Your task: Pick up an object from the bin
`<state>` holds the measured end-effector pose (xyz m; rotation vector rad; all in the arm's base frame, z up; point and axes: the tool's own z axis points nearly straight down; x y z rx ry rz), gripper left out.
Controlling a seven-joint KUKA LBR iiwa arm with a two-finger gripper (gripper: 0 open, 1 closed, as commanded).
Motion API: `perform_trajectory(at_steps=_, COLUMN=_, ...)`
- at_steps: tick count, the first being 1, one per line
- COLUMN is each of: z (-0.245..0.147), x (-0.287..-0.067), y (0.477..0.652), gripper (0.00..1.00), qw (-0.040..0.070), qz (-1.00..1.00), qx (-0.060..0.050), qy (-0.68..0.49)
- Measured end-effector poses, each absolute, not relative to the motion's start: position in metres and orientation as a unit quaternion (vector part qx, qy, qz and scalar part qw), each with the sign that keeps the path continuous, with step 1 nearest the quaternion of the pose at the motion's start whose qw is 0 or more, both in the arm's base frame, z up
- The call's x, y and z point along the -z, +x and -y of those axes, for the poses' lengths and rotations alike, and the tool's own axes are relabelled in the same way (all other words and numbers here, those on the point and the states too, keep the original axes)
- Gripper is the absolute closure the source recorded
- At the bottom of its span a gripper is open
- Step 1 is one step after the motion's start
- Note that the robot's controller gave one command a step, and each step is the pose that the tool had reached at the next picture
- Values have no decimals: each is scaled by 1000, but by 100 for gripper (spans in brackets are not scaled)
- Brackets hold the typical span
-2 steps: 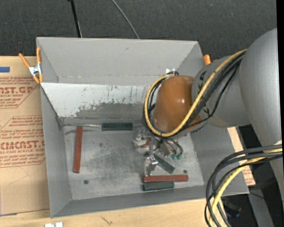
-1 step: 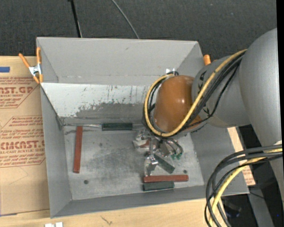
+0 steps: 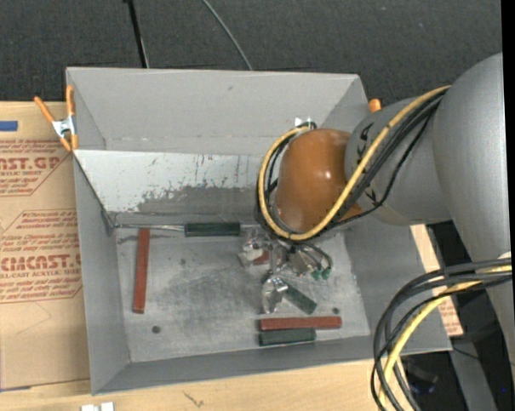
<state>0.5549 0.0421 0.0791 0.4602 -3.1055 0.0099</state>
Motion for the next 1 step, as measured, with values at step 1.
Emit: perform_trajectory(at_steps=1, z=27, x=-79, y=558, gripper=100, qw=-12, qz=987, qx=0, qy=159)
